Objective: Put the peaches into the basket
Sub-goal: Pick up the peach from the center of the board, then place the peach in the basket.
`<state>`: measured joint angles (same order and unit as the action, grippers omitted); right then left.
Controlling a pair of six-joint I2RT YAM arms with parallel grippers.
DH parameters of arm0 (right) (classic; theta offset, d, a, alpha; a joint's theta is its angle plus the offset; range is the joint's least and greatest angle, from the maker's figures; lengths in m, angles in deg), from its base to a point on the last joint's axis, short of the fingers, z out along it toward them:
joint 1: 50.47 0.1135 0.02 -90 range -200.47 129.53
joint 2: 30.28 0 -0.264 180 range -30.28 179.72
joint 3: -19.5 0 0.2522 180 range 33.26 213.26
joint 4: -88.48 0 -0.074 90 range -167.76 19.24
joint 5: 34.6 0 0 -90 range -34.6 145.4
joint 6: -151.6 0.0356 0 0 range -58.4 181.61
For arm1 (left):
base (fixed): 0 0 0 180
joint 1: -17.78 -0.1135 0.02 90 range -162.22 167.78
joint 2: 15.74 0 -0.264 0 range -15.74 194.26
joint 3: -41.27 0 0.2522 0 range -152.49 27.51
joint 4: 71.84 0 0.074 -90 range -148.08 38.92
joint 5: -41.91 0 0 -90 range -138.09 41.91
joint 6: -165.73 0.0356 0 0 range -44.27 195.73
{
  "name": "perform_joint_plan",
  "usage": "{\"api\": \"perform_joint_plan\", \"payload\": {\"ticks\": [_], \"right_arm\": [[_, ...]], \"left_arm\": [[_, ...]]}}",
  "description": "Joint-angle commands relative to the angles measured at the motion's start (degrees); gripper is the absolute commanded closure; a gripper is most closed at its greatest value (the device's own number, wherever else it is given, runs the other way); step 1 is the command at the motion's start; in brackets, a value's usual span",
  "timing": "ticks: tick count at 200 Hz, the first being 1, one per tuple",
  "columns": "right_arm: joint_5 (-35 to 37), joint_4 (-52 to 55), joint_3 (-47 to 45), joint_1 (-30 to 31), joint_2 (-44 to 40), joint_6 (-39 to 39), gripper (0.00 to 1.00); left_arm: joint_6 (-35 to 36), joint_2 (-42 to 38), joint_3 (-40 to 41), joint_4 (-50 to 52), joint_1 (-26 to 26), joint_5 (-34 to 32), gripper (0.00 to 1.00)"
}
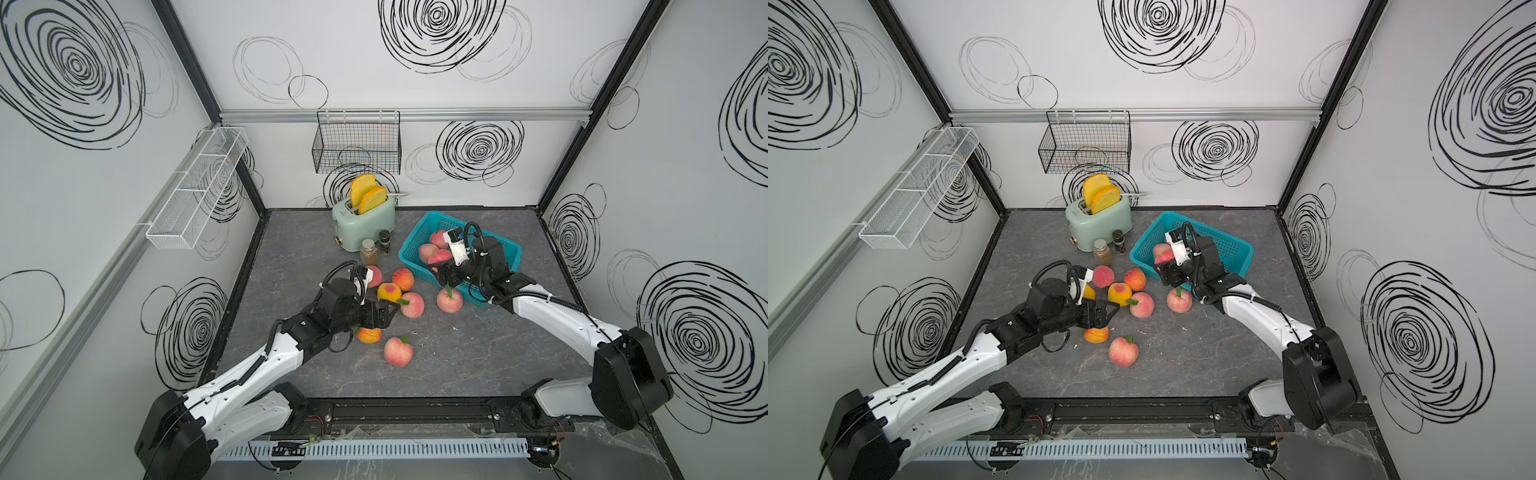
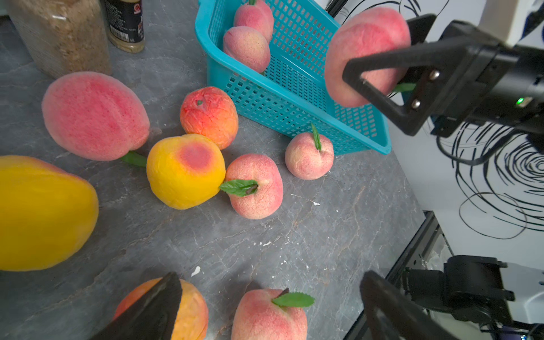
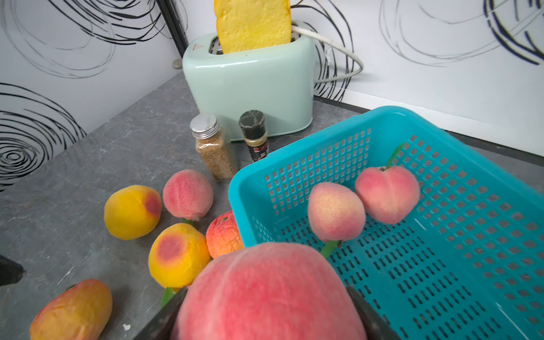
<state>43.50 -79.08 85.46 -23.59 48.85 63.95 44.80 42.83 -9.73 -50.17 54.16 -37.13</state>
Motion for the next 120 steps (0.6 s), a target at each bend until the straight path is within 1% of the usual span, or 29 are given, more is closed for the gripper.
{"api": "perform_joint_plan", "payload": {"ticks": [1, 27, 31, 87, 120], "right_arm": [[1.29, 0.96, 3.27, -1.28, 1.27, -0.37, 0.30], [3.90, 3.20, 6.95, -2.28, 4.03, -2.20, 0.30], [4.25, 3.42, 7.24, -2.41, 4.29, -2.34, 0.30], [5.72, 4.49, 10.77, -6.88, 7.45, -3.51, 0.29], [7.33, 3.03, 10.12, -8.82, 8.59, -3.58, 0.29]], "left_arm": [[4.72, 1.90, -3.68, -5.17, 1.02, -4.11, 0.02], [6.24, 5.15, -6.18, -5.75, 2.43, -7.24, 0.02], [7.70, 5.68, -6.46, -6.04, 2.59, -7.47, 0.02], [10.99, 11.84, -9.57, -11.59, 3.65, -7.54, 0.02], [12.75, 15.97, -10.33, -16.21, 3.85, -8.35, 0.02]]}}
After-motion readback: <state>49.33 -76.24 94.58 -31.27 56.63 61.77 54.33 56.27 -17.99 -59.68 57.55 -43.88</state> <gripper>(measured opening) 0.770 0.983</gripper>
